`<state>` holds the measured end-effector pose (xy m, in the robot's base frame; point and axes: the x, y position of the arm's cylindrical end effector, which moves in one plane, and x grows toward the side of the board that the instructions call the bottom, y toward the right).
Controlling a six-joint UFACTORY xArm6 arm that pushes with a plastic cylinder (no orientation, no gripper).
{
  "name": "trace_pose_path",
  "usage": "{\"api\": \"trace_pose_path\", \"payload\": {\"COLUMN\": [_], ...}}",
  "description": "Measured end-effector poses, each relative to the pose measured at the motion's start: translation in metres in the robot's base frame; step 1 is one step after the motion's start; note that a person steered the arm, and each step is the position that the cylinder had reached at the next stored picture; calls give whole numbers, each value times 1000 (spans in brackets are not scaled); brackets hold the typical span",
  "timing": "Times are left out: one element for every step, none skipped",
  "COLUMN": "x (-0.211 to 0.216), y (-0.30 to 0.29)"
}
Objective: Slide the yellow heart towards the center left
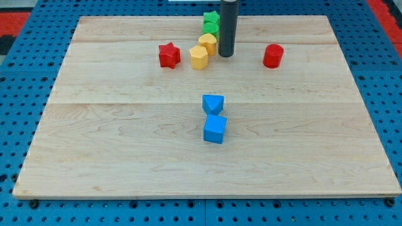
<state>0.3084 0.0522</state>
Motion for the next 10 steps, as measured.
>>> {"api": "trace_pose_path", "payload": {"x": [-8,-17,-28,-33,-44,-45,-60,-76,-76,-76], "y": [-21,-46,-46,-50,-71,-113,-104,-111,-155,-200]}}
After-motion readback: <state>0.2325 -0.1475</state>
